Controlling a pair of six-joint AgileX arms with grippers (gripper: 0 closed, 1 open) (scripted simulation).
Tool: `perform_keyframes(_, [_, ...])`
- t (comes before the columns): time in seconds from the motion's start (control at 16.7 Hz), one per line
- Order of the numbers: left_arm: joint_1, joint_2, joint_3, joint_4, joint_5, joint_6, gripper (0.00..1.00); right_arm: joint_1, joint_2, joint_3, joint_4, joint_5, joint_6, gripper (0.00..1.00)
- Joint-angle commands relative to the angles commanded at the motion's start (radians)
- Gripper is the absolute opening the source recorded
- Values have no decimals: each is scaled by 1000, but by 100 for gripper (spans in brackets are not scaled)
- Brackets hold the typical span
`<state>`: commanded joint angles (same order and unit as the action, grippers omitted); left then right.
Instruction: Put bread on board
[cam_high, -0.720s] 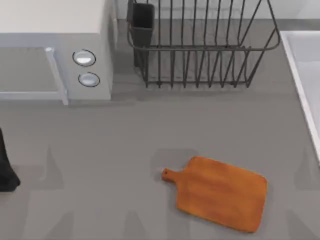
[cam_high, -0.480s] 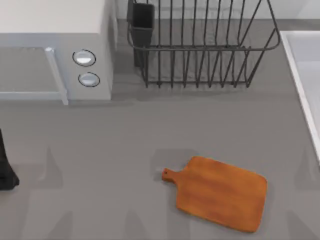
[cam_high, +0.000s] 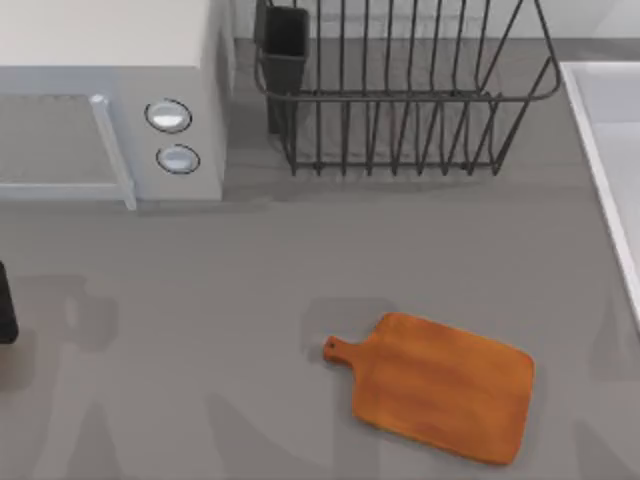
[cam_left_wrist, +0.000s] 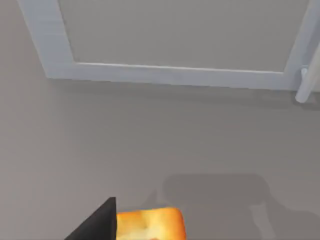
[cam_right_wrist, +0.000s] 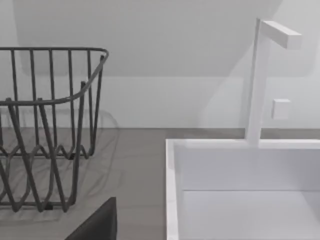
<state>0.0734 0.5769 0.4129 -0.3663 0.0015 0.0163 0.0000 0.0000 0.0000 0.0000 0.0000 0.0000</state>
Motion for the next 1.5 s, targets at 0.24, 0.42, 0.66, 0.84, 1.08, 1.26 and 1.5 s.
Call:
perform_keyframes(0.24, [47,418,244,-234,0,8,100,0,0,0,0,0,0,100])
perform_keyframes(0.42, [79,696,414,-396,0,14,100,0,0,0,0,0,0,100])
perform_keyframes(0.66, [115,960,603,-560,-1,20,100,0,0,0,0,0,0,100])
perform_keyframes(0.84, [131,1081,695,-629,-2,22,100,0,0,0,0,0,0,100])
perform_keyframes(1.08, [137,1115,723,-649,-2,22,100,0,0,0,0,0,0,100])
perform_keyframes(1.26, [131,1112,720,-646,-2,22,100,0,0,0,0,0,0,100])
perform_keyframes(1.5, [136,1147,675,-573,-2,21,100,0,0,0,0,0,0,100])
